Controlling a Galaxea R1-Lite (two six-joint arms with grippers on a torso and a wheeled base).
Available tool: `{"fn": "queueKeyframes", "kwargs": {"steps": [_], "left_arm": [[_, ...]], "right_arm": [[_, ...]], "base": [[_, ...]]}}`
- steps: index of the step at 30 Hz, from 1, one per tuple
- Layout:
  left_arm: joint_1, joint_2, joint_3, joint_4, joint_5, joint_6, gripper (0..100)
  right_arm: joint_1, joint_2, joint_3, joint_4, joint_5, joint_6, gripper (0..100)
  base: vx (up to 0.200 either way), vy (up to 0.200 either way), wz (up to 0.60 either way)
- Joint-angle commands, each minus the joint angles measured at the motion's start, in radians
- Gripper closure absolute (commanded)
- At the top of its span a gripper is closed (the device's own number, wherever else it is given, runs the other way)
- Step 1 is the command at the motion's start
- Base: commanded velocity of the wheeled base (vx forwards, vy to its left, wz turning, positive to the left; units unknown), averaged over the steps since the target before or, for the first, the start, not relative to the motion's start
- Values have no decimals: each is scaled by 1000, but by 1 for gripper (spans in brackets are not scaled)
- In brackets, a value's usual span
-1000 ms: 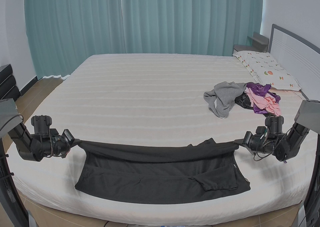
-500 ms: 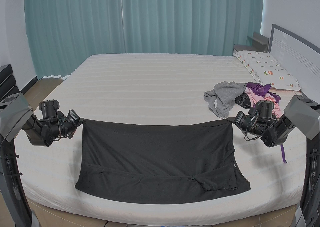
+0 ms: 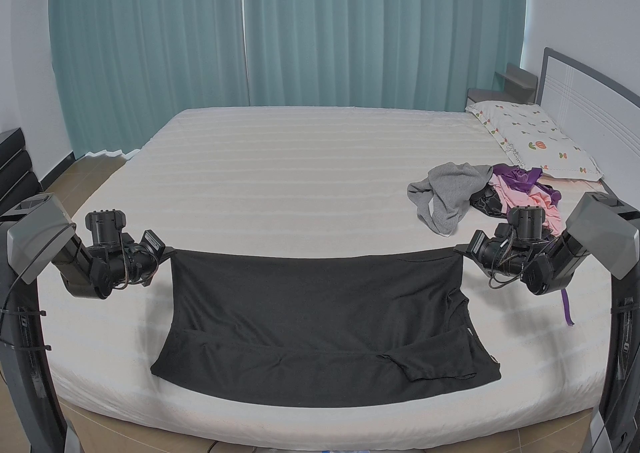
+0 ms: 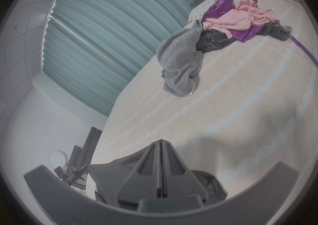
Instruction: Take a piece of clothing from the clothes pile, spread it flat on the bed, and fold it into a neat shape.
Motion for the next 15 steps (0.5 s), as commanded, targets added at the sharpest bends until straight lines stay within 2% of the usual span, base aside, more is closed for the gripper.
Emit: {"fn": "queueKeyframes", "kwargs": {"steps": [1, 6, 11, 15], "left_arm": [[6, -36, 53, 0, -7, 3, 100], [10, -92, 160, -2, -31, 28, 100], [22, -109, 235, -3, -34, 102, 100], [39, -126, 284, -3, -37, 118, 100]], "right_arm": [[-9, -52, 62, -1, 16, -1, 100], [-19, -105, 201, -12, 75, -8, 100], [-25, -112, 315, -53, 85, -65, 100], [-42, -115, 390, -126, 93, -68, 100]], "base": [[0, 0, 0], [0, 0, 0], [0, 0, 0], [0, 0, 0]]}}
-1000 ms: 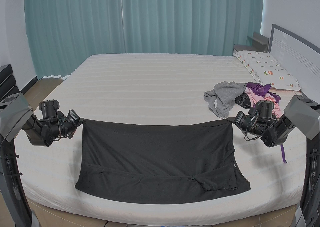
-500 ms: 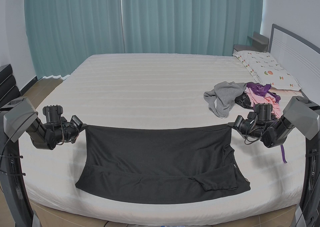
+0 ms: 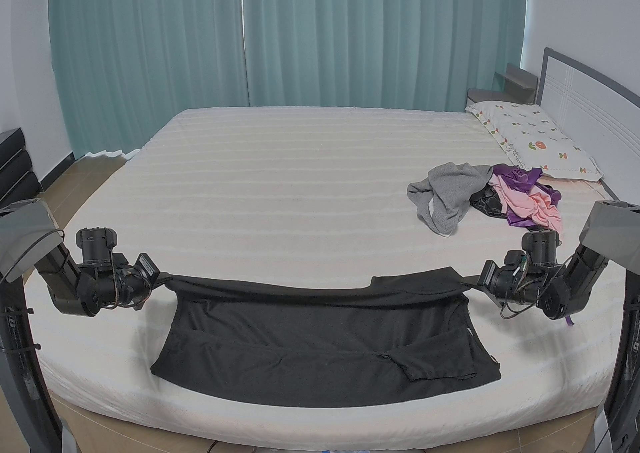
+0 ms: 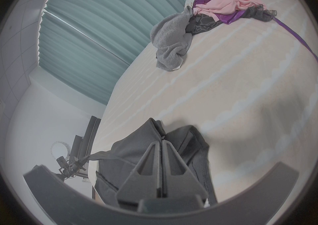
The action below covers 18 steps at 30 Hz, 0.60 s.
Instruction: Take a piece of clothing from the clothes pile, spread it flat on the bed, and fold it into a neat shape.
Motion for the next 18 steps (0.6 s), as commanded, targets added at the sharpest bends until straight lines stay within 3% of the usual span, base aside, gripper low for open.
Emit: {"fn": "queueKeyframes", "kwargs": {"steps": [1, 6, 10, 18], "left_arm": [[25, -41, 78, -2, -12, 21, 100], [56, -58, 141, -2, -61, 67, 100], [62, -41, 196, -2, -57, 179, 100], [60, -41, 242, -1, -50, 265, 100]], "right_arm": [[-19, -22, 109, -69, 14, -12, 100], [-24, -17, 187, -138, 22, -16, 100], [-25, 10, 235, -184, 21, -62, 100], [-22, 33, 287, -203, 14, -142, 100]], "base": [[0, 0, 0], [0, 0, 0], [0, 0, 0], [0, 0, 0]]}}
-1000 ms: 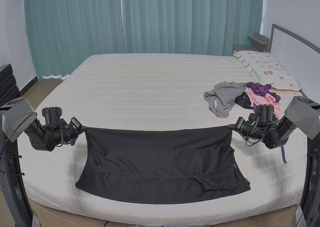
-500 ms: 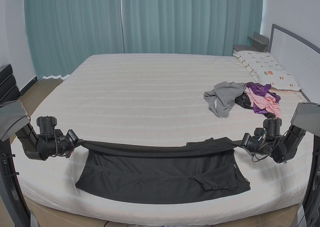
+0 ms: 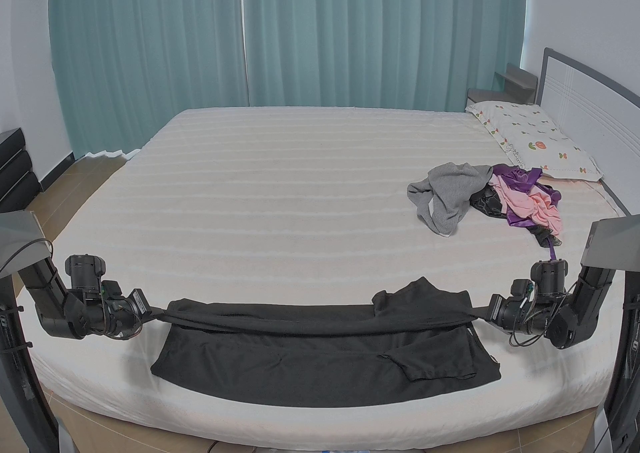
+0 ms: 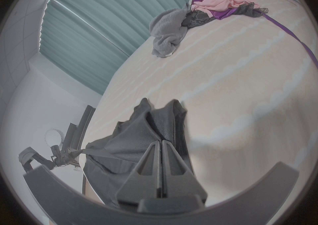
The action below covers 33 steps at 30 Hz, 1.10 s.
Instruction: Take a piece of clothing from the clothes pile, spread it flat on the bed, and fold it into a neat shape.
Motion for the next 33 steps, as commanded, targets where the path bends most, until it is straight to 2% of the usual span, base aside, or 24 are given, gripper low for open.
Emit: {"fn": "queueKeyframes", "kwargs": {"steps": [1, 6, 7, 9, 10, 17, 25, 26, 27, 28, 31, 33], "left_arm": [[2, 2, 26, 0, 1, 11, 100], [2, -3, 33, 3, 2, 19, 100], [2, -4, 35, 5, 2, 19, 0], [-1, -4, 36, 5, 6, 19, 0], [-1, -4, 36, 5, 6, 19, 0], [0, -19, 36, 9, 6, 17, 0], [-3, -36, -1, 12, 7, 0, 0], [-8, -30, -37, 12, 9, -27, 0], [-8, -30, -37, 12, 9, -27, 0], [-18, -21, -80, 12, 10, -70, 0], [-35, -1, -120, 17, 25, -109, 0], [-74, 51, -174, 12, 85, -113, 0]], "right_arm": [[0, 23, 31, -2, -3, -18, 100], [2, 25, 60, -2, -3, -62, 100], [3, 25, 63, -2, -3, -67, 100], [5, 23, 63, -2, -6, -70, 100], [5, 23, 63, -2, -6, -70, 0], [-15, -27, 45, -3, 3, -51, 0], [-28, -66, -24, 15, 2, 38, 0], [-17, -49, -61, 33, -1, 76, 0], [-17, -49, -61, 33, -1, 76, 0], [-5, -23, -93, 59, -6, 98, 0], [11, -1, -129, 81, -14, 117, 0], [17, 28, -179, 110, -43, 159, 0]], "base": [[0, 0, 0], [0, 0, 0], [0, 0, 0], [0, 0, 0], [0, 0, 0], [0, 0, 0], [0, 0, 0], [0, 0, 0], [0, 0, 0], [0, 0, 0], [0, 0, 0], [0, 0, 0]]}}
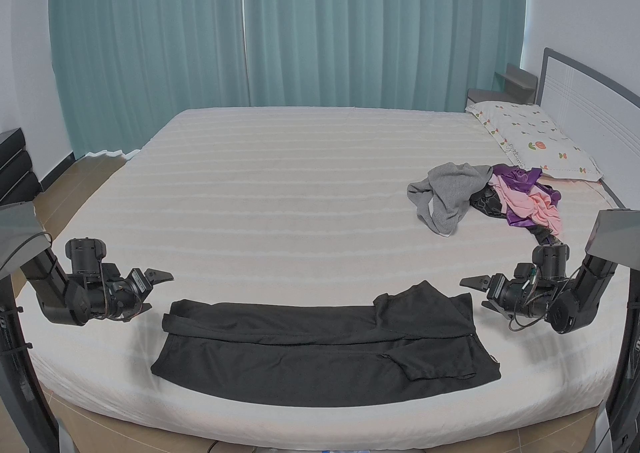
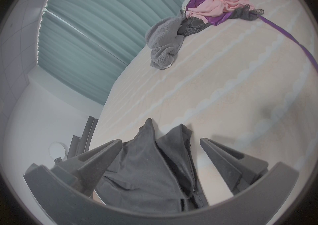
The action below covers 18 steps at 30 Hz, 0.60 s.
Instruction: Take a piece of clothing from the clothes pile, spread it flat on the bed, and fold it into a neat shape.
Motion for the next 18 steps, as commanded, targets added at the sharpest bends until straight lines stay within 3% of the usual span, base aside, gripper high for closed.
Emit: {"fn": "queueKeyframes", "kwargs": {"steps": [1, 8, 11, 18], "left_arm": [[-61, 89, -101, -2, 70, -19, 0], [-141, 158, -167, -2, 154, -16, 0], [-155, 161, -165, -2, 160, -13, 0], [-153, 161, -148, 0, 168, 34, 0]], "right_arm": [[26, 67, -89, 41, -33, 56, 0], [46, 76, -103, 75, -65, 68, 0], [50, 83, -106, 74, -95, 66, 0], [50, 91, -106, 66, -95, 66, 0]], "base": [[0, 0, 0], [0, 0, 0], [0, 0, 0], [0, 0, 0]]}}
